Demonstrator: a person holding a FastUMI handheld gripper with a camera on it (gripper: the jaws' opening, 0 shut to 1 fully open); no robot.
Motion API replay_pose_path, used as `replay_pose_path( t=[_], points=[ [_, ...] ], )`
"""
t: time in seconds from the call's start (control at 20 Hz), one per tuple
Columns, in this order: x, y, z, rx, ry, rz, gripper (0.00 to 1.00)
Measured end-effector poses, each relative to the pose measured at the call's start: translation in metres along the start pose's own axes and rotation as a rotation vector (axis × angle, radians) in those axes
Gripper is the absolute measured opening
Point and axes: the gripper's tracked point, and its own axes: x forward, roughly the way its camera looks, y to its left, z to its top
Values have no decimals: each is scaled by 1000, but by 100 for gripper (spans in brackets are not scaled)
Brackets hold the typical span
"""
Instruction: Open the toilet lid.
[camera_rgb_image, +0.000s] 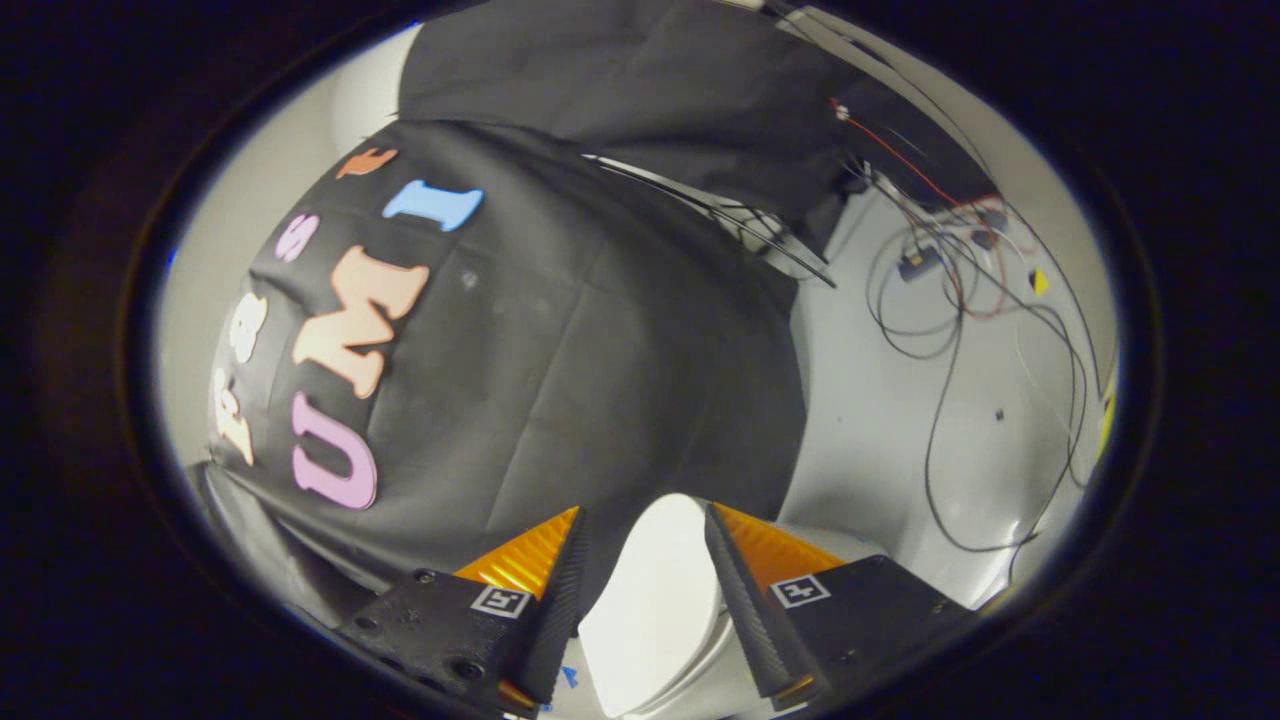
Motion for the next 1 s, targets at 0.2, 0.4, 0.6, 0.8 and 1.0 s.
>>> replay_pose_path(
  t=[0.2,0.4,0.6,0.8,1.0],
  points=[
    [22,-41,-25,83,43,-61,72],
    [49,-71,-46,156,129,-105,72],
    [67,-85,-60,205,189,-126,71],
    [77,-88,-65,219,203,-110,61],
    [89,-84,-74,223,224,-90,54]
  ],
)
